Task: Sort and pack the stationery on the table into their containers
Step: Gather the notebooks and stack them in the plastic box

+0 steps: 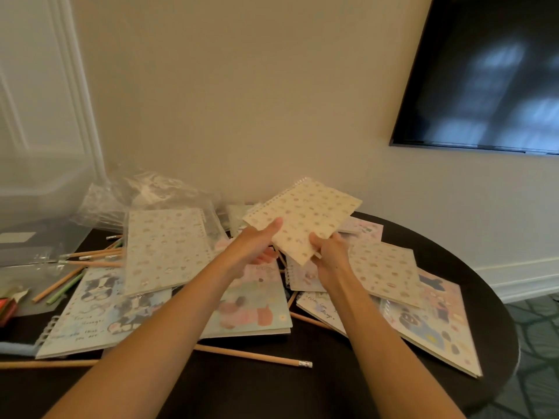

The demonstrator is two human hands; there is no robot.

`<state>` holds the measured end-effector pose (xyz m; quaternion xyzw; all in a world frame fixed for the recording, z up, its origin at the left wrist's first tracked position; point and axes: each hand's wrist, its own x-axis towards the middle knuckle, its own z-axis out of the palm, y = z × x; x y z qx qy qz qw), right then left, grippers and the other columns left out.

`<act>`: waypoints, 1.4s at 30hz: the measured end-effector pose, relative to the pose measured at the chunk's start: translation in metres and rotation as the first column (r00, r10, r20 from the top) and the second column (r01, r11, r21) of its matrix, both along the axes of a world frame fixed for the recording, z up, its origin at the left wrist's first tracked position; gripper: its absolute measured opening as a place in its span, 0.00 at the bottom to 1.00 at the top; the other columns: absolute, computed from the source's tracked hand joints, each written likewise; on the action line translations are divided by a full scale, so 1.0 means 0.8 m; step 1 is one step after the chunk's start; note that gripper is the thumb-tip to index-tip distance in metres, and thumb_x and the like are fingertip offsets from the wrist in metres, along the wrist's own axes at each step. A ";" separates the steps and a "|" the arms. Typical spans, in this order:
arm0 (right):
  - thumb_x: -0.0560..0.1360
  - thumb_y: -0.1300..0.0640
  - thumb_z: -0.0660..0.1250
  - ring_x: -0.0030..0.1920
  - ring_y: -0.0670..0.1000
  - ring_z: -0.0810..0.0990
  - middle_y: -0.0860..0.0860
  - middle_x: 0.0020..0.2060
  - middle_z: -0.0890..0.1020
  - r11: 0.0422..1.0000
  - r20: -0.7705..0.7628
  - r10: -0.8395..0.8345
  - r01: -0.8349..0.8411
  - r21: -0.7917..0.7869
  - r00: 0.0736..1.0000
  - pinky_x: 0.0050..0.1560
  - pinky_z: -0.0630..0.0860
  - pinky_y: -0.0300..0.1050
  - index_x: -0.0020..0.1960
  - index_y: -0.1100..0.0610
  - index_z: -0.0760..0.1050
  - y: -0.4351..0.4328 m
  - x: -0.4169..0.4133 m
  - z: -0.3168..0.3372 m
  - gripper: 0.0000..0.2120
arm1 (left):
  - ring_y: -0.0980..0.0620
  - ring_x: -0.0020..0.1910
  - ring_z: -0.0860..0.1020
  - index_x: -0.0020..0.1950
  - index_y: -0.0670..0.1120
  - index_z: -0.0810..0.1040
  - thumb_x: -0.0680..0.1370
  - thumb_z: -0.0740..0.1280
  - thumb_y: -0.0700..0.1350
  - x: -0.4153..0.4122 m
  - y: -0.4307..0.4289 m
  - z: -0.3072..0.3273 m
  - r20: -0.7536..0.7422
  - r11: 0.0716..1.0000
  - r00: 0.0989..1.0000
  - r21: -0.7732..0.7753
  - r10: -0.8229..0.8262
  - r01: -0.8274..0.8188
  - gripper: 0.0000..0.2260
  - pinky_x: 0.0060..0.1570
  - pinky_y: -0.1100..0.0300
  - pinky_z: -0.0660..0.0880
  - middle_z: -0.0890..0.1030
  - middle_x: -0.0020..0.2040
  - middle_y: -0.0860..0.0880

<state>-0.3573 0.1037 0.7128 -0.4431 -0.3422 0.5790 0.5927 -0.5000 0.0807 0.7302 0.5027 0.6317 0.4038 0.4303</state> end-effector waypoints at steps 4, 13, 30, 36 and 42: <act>0.74 0.73 0.63 0.48 0.51 0.78 0.54 0.52 0.78 0.980 -0.100 0.197 -0.196 0.013 0.975 0.43 0.74 0.43 0.59 0.58 0.70 -0.027 -0.024 0.005 0.18 | 0.49 0.48 0.77 0.63 0.42 0.69 0.80 0.60 0.41 -0.013 -0.016 0.005 0.304 0.953 0.926 0.131 0.225 -0.275 0.11 0.51 0.49 0.77 0.78 0.56 0.46; 0.77 0.62 0.61 0.41 0.53 0.83 0.55 0.42 0.84 0.966 -0.095 0.257 -0.254 0.051 0.962 0.37 0.80 0.47 0.53 0.60 0.76 -0.057 -0.005 0.002 0.07 | 0.50 0.42 0.76 0.61 0.42 0.75 0.82 0.55 0.39 -0.122 -0.060 0.016 0.186 0.894 0.910 0.195 0.371 -0.404 0.12 0.34 0.61 0.70 0.77 0.46 0.49; 0.78 0.70 0.56 0.38 0.51 0.83 0.54 0.48 0.79 0.920 -0.043 0.378 -0.380 -0.096 0.925 0.28 0.79 0.41 0.70 0.59 0.65 -0.073 0.003 0.007 0.21 | 0.47 0.74 0.34 0.77 0.51 0.41 0.77 0.62 0.54 -0.178 -0.097 -0.057 -0.901 0.960 0.343 -0.218 -0.267 0.174 0.36 0.71 0.45 0.36 0.39 0.77 0.48; 0.76 0.71 0.60 0.36 0.52 0.85 0.59 0.55 0.80 0.845 0.138 0.521 -0.485 -0.225 0.842 0.29 0.80 0.42 0.70 0.62 0.64 -0.078 0.011 0.006 0.23 | 0.42 0.76 0.49 0.77 0.52 0.50 0.81 0.58 0.51 -0.189 -0.087 -0.065 -0.845 0.989 0.521 -0.053 -0.119 0.141 0.27 0.72 0.44 0.52 0.50 0.77 0.45; 0.76 0.71 0.60 0.35 0.52 0.83 0.59 0.55 0.79 0.888 0.169 0.435 -0.389 -0.246 0.885 0.27 0.79 0.42 0.72 0.62 0.61 -0.076 0.010 0.017 0.26 | 0.43 0.68 0.67 0.71 0.46 0.68 0.83 0.49 0.52 -0.175 -0.090 -0.031 -0.719 0.985 0.691 0.045 -0.082 0.164 0.20 0.65 0.53 0.64 0.69 0.71 0.45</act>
